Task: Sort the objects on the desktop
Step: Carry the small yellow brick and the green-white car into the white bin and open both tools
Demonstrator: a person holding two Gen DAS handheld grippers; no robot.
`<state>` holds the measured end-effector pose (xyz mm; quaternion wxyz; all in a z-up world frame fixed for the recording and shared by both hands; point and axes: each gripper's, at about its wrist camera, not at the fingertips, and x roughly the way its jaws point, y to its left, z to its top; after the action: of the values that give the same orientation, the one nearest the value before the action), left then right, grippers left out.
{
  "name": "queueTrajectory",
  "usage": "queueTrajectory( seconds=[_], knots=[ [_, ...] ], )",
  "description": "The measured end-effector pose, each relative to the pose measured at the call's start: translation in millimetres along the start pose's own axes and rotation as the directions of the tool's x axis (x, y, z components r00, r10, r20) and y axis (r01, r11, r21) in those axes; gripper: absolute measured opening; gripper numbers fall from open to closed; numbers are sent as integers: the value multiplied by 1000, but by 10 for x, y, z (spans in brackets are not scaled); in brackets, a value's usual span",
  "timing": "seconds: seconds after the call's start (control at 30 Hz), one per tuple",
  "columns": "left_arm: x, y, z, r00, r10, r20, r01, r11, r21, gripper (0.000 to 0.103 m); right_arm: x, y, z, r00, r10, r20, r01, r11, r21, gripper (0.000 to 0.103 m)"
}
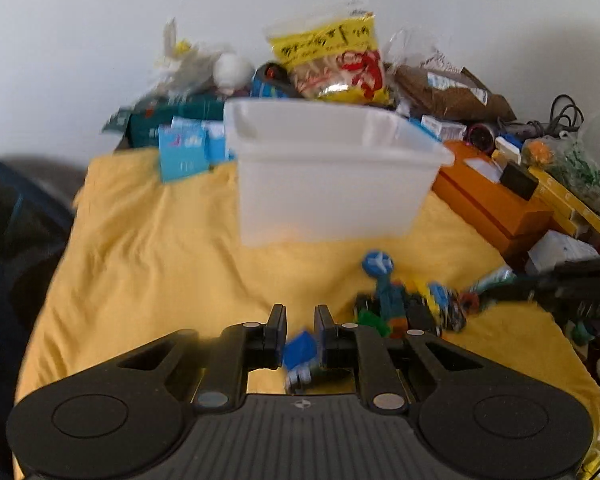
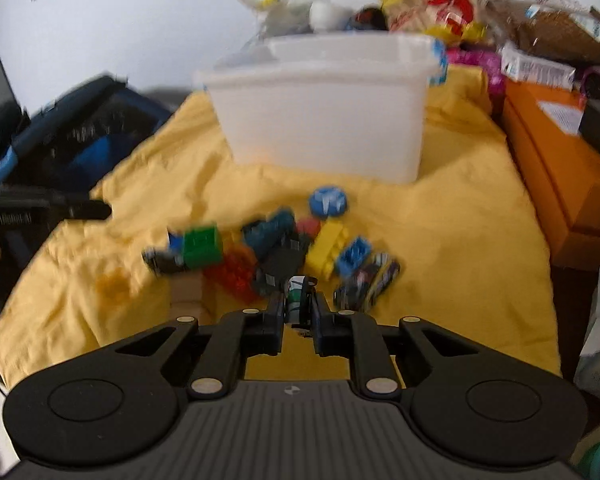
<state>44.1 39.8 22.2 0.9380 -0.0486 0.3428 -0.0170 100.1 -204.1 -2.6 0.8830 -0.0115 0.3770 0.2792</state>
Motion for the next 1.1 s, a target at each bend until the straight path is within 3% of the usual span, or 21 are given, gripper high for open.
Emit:
queueTrajectory(
  seconds=[0.2,0.33,0.4,0.47,0.57,0.73,0.83,0.87,0.97,1.1],
  knots=[
    [12,110,580,994,17,104,-14,999,-31,17,-194,-89,717,988,-1,157,-1,1000,13,16],
    [-25,194,661,993,22,118,-17,999,-46,17,-269,-100,1072,969,-1,245,-3,1000,15,16],
    [-26,184,548,997,-9,76,11,999,-34,28,-295,-83,1135,965,10,262,-12,1000,7,16],
    [-35,118,285,999,-38,16,38,999,-27,41,-293,-25,1093,966,27,257,-26,1000,-8,16],
    [-4,-19,-200,996,-52,-70,51,999,-14,41,-251,52,887,975,44,218,-36,999,-40,16],
    [170,-150,-764,981,-42,-189,37,999,-31,41,-169,60,537,990,61,129,-62,998,5,16],
    [278,-131,-896,975,-38,-219,32,999,-31,38,-187,102,420,993,69,100,-70,998,4,16],
    [306,-124,-920,973,-40,-226,34,999,-29,27,-190,115,403,993,70,94,-71,998,-1,16],
    [285,-113,-904,976,-28,-215,24,999,-21,26,-207,147,371,993,72,89,-71,997,-8,16],
    [128,-93,-631,990,-44,-136,37,998,-53,26,-259,166,378,992,71,107,-71,997,-7,16]
  ],
)
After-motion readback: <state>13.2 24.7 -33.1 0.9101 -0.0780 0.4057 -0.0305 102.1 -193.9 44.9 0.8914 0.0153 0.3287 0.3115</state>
